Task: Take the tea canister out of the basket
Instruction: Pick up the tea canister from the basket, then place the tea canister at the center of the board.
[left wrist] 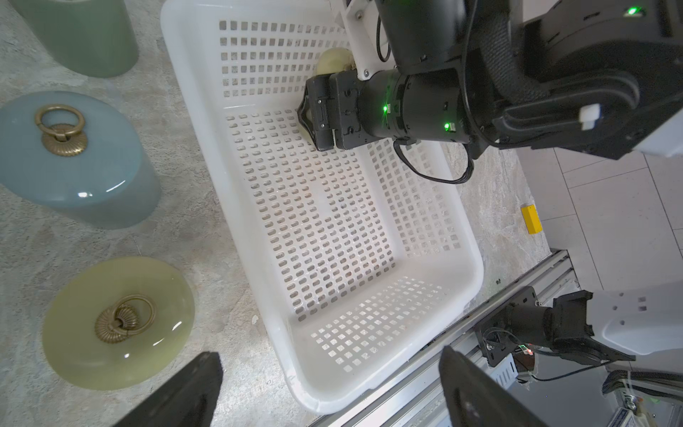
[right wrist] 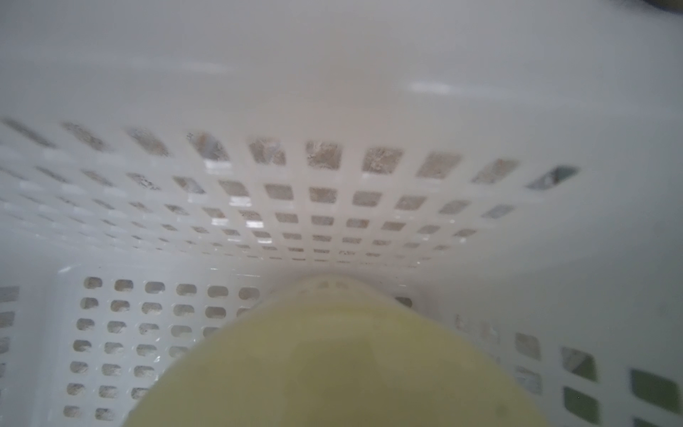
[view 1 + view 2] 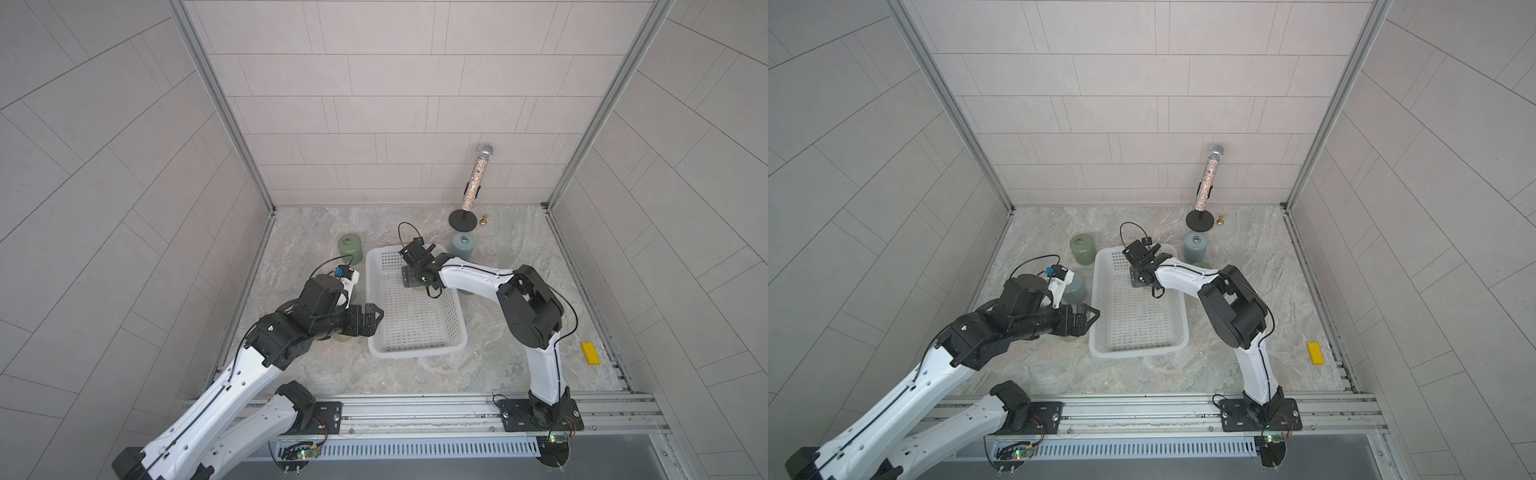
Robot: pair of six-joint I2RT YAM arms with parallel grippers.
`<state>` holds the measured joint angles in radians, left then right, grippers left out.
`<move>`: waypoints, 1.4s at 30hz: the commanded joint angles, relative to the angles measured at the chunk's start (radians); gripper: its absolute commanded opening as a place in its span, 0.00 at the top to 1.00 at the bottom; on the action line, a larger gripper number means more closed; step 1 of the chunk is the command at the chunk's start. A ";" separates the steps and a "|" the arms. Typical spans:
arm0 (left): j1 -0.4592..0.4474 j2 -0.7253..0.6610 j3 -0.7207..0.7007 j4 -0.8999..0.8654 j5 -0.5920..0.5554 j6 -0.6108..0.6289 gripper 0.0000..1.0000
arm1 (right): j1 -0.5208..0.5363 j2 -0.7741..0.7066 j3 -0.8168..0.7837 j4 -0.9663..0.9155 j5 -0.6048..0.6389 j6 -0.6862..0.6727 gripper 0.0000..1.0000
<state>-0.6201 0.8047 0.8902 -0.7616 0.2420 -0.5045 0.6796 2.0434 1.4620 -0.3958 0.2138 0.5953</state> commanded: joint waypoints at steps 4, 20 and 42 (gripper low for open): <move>0.002 -0.019 0.013 -0.004 -0.012 -0.001 0.00 | 0.013 -0.060 0.004 -0.006 0.013 -0.026 0.18; 0.002 -0.010 0.008 0.040 0.048 0.015 0.00 | 0.045 -0.383 -0.065 -0.100 0.062 -0.001 0.19; -0.027 0.109 0.013 0.143 0.106 0.011 0.00 | -0.063 -0.930 -0.526 -0.240 0.156 0.047 0.18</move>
<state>-0.6353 0.9100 0.8902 -0.6376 0.3458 -0.4973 0.6350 1.1461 0.9627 -0.6567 0.3351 0.6266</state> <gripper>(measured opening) 0.999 0.867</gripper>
